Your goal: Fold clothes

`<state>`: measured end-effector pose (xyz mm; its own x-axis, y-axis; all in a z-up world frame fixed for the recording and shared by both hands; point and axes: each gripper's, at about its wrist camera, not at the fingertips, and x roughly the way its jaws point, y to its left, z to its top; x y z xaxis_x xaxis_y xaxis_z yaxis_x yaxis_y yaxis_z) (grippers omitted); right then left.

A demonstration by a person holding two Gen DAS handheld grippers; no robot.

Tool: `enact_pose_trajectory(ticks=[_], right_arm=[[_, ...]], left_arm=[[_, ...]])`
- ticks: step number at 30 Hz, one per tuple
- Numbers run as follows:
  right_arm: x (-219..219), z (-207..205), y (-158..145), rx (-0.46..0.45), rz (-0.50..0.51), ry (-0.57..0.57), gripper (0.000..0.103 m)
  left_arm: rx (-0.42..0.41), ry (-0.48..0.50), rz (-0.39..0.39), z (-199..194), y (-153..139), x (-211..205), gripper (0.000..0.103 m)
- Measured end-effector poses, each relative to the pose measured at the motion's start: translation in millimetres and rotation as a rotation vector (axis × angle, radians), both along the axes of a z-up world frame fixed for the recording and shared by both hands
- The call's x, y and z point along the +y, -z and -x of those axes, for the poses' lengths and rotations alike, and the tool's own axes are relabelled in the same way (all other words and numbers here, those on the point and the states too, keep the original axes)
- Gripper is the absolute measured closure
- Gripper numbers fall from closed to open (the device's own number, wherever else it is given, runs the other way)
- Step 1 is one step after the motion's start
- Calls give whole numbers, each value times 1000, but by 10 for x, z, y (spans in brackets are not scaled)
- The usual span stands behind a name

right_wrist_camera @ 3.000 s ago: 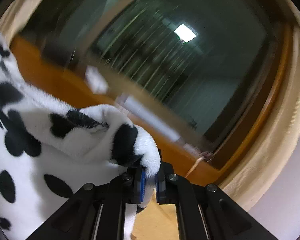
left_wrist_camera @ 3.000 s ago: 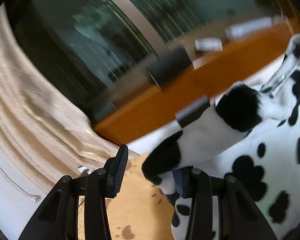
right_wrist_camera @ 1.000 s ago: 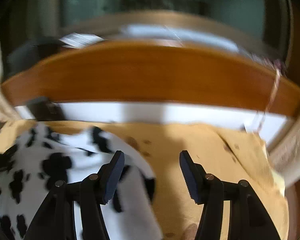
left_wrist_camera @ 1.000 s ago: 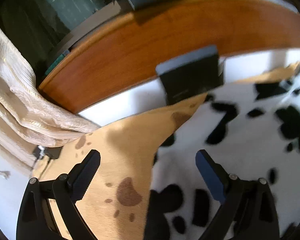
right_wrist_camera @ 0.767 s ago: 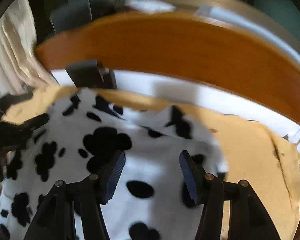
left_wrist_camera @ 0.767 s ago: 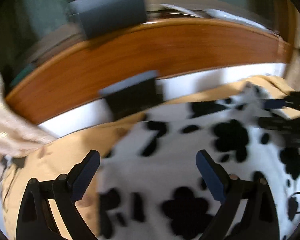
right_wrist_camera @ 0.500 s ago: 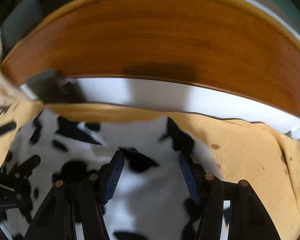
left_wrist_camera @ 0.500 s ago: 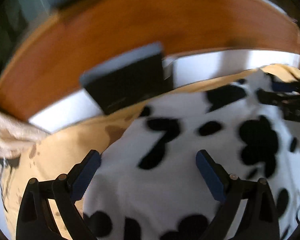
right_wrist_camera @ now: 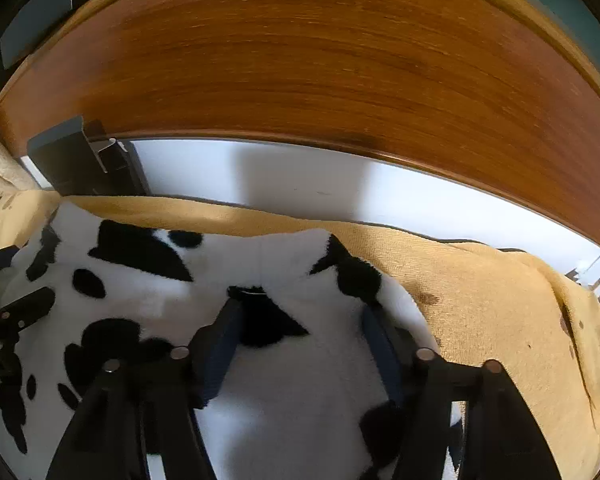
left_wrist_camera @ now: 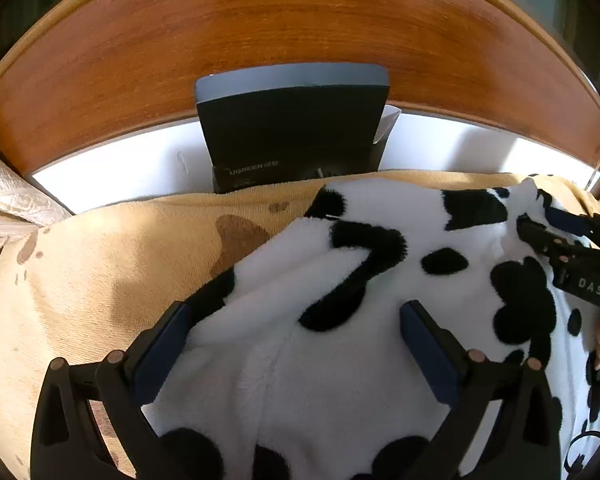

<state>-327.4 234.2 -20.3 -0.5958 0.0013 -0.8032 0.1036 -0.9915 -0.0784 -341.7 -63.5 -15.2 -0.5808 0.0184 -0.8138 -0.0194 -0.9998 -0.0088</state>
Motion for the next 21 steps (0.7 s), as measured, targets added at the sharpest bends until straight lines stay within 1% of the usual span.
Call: enact_pose_trajectory(ticks=[1, 2, 6, 8, 9, 12, 14, 15, 17, 18, 20, 21], right_arm=[[27, 4, 6, -1, 7, 9, 26], [55, 7, 11, -3, 15, 18, 24], [113, 2, 17, -3, 31, 25, 22], [182, -24, -19, 0, 79, 17, 22], [237, -50, -56, 5, 119, 18, 22], [457, -245, -312, 38, 238, 59, 22], [489, -410, -533, 60, 270, 46, 22], [444, -475, -629, 66, 251, 27, 22], [290, -656, -693, 60, 176, -21, 22], [157, -720, -670, 50, 145, -47, 22], [-174, -785, -506, 20, 103, -118, 22], [-272, -858, -438, 3, 92, -142, 22]], left_arm=[[2, -1, 2, -5, 0, 6, 0], [5, -2, 3, -12, 1, 6, 0], [11, -4, 0, -71, 4, 10, 0], [13, -5, 3, -87, 5, 8, 0], [13, -5, 3, -47, 33, -30, 0], [9, -5, -4, -29, 41, -53, 0], [1, -4, -8, -52, 22, -58, 0], [-7, -5, -14, -81, -13, -62, 0], [-23, -6, -28, -139, -82, -71, 0], [-28, -1, -39, -190, -128, -50, 0], [-28, 37, -83, -403, -275, 34, 0], [-25, 53, -89, -517, -336, 70, 0]])
